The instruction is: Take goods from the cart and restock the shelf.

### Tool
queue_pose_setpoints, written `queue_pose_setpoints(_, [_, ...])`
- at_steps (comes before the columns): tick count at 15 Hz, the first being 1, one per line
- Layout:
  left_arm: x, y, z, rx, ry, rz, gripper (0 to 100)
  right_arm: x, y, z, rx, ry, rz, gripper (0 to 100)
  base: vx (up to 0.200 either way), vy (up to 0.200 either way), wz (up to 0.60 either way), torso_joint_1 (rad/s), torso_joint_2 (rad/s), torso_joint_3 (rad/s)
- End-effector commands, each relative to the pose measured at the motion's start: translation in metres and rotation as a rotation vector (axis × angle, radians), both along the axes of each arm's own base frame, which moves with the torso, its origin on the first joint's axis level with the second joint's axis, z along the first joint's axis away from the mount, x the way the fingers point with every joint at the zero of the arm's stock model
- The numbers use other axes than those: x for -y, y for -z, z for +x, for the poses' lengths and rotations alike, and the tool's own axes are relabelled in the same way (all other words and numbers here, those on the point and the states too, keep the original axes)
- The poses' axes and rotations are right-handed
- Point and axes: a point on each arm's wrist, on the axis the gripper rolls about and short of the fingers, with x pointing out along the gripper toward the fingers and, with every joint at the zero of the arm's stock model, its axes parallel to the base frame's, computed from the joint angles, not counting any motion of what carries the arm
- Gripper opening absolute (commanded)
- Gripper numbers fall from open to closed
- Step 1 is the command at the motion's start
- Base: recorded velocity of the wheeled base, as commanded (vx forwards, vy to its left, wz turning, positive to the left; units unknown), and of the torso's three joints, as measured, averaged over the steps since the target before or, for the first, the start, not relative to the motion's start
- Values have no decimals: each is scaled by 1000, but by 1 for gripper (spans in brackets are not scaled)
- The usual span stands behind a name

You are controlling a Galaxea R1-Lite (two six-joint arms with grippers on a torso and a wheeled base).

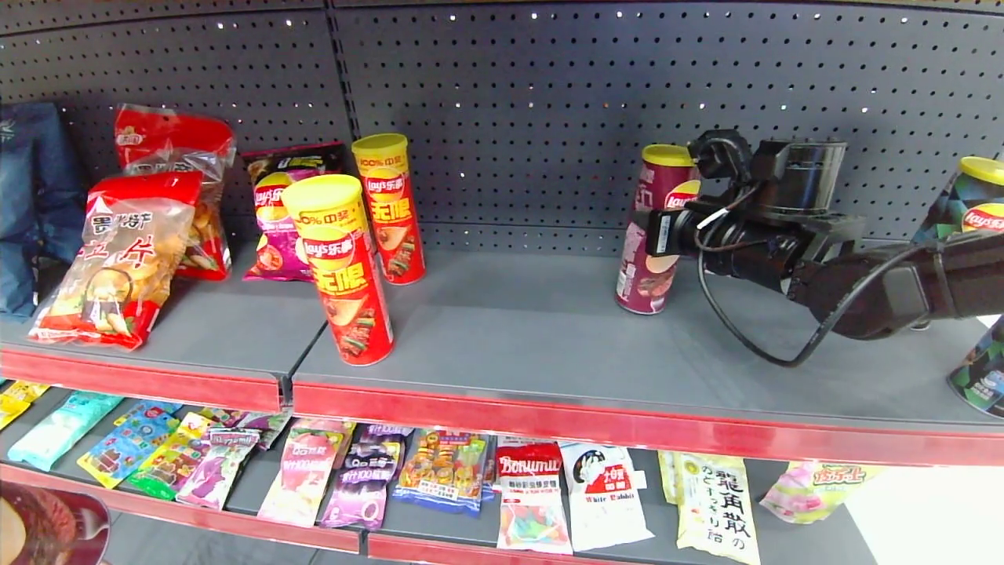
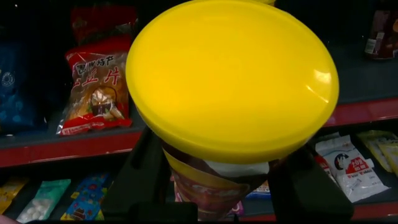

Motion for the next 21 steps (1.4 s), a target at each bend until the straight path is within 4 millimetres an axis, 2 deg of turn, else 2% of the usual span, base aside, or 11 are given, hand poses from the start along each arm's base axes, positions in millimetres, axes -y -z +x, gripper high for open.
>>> queue_pose_setpoints(1, [0,2,0,-1,0,0,0,-8,-5,-8,10,8,0,0,0,0,0,0,0,0])
queue_pose_setpoints(4, [0,1,0,0,0,0,0,-24,-24,-46,42,19,0,0,0,0,0,0,0,0])
queue_pose_setpoints(5, [0,1,0,0,-2,0,0,-24,-25,-48,42,21,-1,0,0,0,0,0,0,0])
queue_pose_setpoints(6, [0,1,0,-3,-3,0,0,-31,-29,-75,49,40,-8,0,0,0,0,0,0,0])
queue_pose_setpoints(8, [0,1,1,-4,-5,0,0,-33,-29,-89,46,67,-15,0,0,0,0,0,0,0])
queue_pose_setpoints(10, [0,1,2,-9,-5,1,0,-29,-21,-108,22,84,-36,0,0,0,0,0,0,0])
queue_pose_setpoints(13, [0,2,2,-12,-5,1,0,-31,-18,-115,8,94,-15,0,0,0,0,0,0,0])
queue_pose_setpoints(17, [0,1,2,-10,-5,1,0,-38,2,-123,-43,86,-57,0,0,0,0,0,0,0])
queue_pose_setpoints(21, [0,2,2,-13,-5,1,0,-50,6,-129,-45,86,-75,0,0,0,0,0,0,0])
